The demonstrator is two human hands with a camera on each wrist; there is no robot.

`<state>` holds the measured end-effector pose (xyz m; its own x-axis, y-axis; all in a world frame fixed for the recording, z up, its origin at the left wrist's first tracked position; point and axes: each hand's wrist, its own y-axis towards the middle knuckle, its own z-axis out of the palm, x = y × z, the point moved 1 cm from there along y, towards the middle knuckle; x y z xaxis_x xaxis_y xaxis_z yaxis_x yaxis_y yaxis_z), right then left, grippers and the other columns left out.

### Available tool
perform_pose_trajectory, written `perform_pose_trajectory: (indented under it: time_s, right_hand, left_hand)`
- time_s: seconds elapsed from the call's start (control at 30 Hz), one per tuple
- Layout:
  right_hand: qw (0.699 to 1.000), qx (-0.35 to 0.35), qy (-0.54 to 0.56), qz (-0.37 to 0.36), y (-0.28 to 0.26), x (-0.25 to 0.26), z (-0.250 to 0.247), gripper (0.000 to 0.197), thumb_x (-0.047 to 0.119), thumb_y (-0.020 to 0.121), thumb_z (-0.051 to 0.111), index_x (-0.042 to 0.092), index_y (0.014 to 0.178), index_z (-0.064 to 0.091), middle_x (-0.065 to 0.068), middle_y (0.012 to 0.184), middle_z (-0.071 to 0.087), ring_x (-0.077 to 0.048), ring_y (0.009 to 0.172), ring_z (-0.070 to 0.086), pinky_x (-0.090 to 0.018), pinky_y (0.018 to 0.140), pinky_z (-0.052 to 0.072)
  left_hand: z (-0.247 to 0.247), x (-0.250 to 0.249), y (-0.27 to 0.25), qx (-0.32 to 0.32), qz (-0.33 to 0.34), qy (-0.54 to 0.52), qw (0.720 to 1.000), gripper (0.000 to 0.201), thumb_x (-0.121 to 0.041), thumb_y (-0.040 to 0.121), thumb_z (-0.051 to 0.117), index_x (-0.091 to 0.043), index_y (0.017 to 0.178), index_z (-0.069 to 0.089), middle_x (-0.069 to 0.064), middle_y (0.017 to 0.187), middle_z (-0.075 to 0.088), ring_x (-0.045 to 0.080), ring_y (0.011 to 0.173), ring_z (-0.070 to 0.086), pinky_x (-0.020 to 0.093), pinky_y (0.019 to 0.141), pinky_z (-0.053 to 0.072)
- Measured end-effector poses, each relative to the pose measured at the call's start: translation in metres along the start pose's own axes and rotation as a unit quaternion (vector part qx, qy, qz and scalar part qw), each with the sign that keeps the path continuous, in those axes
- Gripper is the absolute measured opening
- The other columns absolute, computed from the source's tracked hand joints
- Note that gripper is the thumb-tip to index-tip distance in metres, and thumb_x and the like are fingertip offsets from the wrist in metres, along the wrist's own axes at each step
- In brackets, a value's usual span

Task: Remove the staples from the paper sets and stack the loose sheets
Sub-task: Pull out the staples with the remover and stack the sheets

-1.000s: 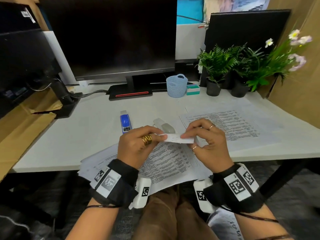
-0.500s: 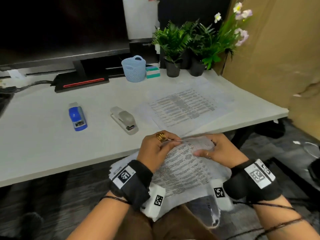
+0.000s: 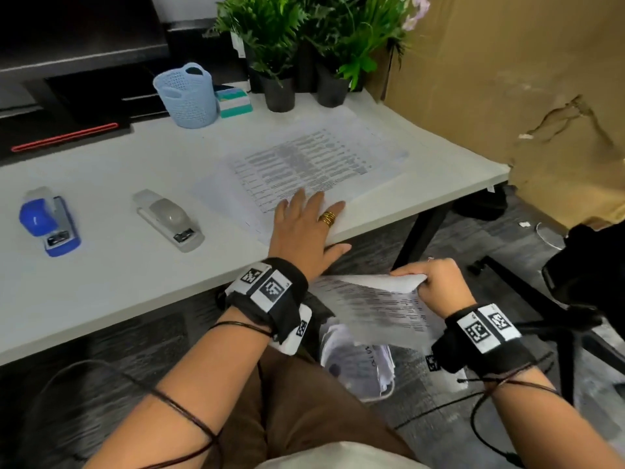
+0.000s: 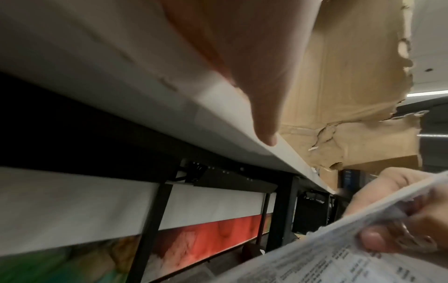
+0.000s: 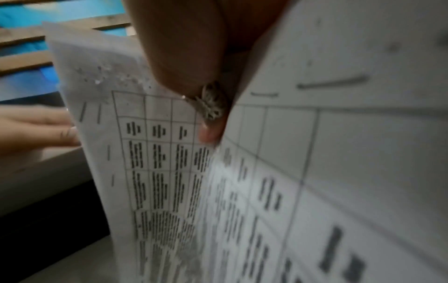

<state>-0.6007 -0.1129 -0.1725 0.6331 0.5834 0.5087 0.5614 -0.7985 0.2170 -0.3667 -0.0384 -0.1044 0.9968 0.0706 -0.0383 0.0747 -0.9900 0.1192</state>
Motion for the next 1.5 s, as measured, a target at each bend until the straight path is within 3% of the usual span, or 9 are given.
perform_pose_trajectory:
  time_s: [0.13, 0.43, 0.77, 0.9, 1.0, 1.1, 1.23, 1.37, 1.5]
  right_hand:
    - [0.99, 0.118, 0.02, 0.069, 0.006, -0.012, 0.004, 0.041, -0.016, 0.074, 0.056, 0.015, 0.087, 0.078, -0.004, 0.087, 0.075, -0.014, 0.084, 0.068, -0.016, 0.081, 0.046]
    - [0.919, 0.324, -0.167, 0.151, 0.002, -0.047, 0.085, 0.029, 0.007, 0.091, 0.048, 0.012, 0.112, 0.067, -0.015, 0.112, 0.065, -0.029, 0.106, 0.061, -0.032, 0.086, 0.046]
    - [0.921, 0.302, -0.15, 0.193, -0.013, -0.029, 0.176, 0.033, -0.005, 0.091, 0.039, 0.0, 0.119, 0.055, -0.017, 0.115, 0.061, -0.031, 0.108, 0.06, -0.037, 0.088, 0.048]
    - [0.95, 0.25, -0.055, 0.179, -0.032, -0.04, 0.206, 0.029, 0.021, 0.087, 0.05, 0.019, 0.114, 0.06, 0.004, 0.107, 0.067, -0.009, 0.105, 0.06, -0.02, 0.087, 0.043]
    - [0.935, 0.309, -0.079, 0.156, -0.039, -0.04, 0.213, 0.054, 0.038, 0.085, 0.055, 0.01, 0.129, 0.041, -0.01, 0.127, 0.052, -0.027, 0.117, 0.05, -0.033, 0.093, 0.038]
    - [0.97, 0.202, -0.073, 0.117, -0.032, -0.03, 0.201, 0.063, 0.059, 0.084, 0.038, 0.004, 0.11, 0.052, -0.015, 0.109, 0.056, -0.035, 0.1, 0.056, -0.04, 0.079, 0.044]
    - [0.998, -0.015, -0.002, 0.062, -0.007, -0.003, 0.16, 0.046, 0.047, 0.086, 0.039, 0.005, 0.084, 0.058, -0.01, 0.08, 0.059, -0.032, 0.071, 0.059, -0.036, 0.062, 0.049]
    - [0.982, -0.171, 0.06, 0.042, 0.02, 0.047, 0.099, 0.035, 0.036, 0.09, 0.04, 0.009, 0.074, 0.056, -0.003, 0.07, 0.056, -0.021, 0.063, 0.055, -0.024, 0.055, 0.04]
    - [0.955, -0.274, 0.108, 0.014, 0.03, 0.088, 0.055, 0.031, 0.032, 0.089, 0.041, 0.01, 0.076, 0.059, 0.0, 0.07, 0.056, -0.013, 0.066, 0.051, -0.019, 0.058, 0.032]
  left_hand:
    - [0.008, 0.005, 0.008, 0.065, -0.005, 0.028, 0.997, 0.079, -0.067, 0.086, 0.038, -0.035, 0.148, 0.001, 0.003, 0.157, 0.003, 0.032, 0.143, 0.003, 0.052, 0.114, 0.009]
    - [0.009, 0.007, 0.013, 0.061, 0.007, 0.03, 0.998, 0.09, -0.069, 0.078, 0.05, -0.036, 0.147, 0.003, 0.003, 0.157, 0.001, 0.031, 0.142, 0.002, 0.051, 0.113, 0.009]
    - [0.009, 0.006, 0.013, 0.046, 0.007, 0.049, 0.998, 0.096, -0.072, 0.072, 0.052, -0.035, 0.147, 0.004, 0.004, 0.155, 0.004, 0.031, 0.141, 0.005, 0.05, 0.111, 0.013]
    - [0.01, 0.007, 0.014, 0.05, 0.006, 0.056, 0.997, 0.1, -0.072, 0.069, 0.056, -0.036, 0.147, 0.004, 0.004, 0.155, 0.003, 0.031, 0.141, 0.005, 0.05, 0.111, 0.013]
    - [0.01, 0.006, 0.014, 0.049, 0.008, 0.057, 0.997, 0.099, -0.071, 0.07, 0.056, -0.036, 0.147, 0.004, 0.004, 0.155, 0.004, 0.031, 0.141, 0.006, 0.05, 0.111, 0.014]
    - [0.011, 0.006, 0.014, 0.054, 0.006, 0.056, 0.997, 0.096, -0.071, 0.073, 0.053, -0.036, 0.147, 0.003, 0.004, 0.155, 0.004, 0.031, 0.141, 0.005, 0.051, 0.112, 0.013]
    - [0.009, 0.005, 0.012, 0.046, 0.001, 0.034, 0.998, 0.082, -0.069, 0.083, 0.038, -0.035, 0.148, 0.001, 0.004, 0.156, 0.006, 0.03, 0.142, 0.006, 0.05, 0.112, 0.01]
    - [0.003, 0.001, 0.006, 0.016, -0.031, -0.038, 0.999, 0.073, -0.059, 0.092, 0.029, -0.024, 0.149, -0.001, 0.007, 0.157, 0.006, 0.026, 0.141, 0.014, 0.045, 0.112, 0.012]
    - [-0.007, 0.0, -0.002, 0.025, -0.065, -0.056, 0.996, 0.066, -0.053, 0.096, 0.026, -0.015, 0.149, 0.016, 0.008, 0.157, 0.012, 0.024, 0.139, 0.021, 0.037, 0.114, 0.009]
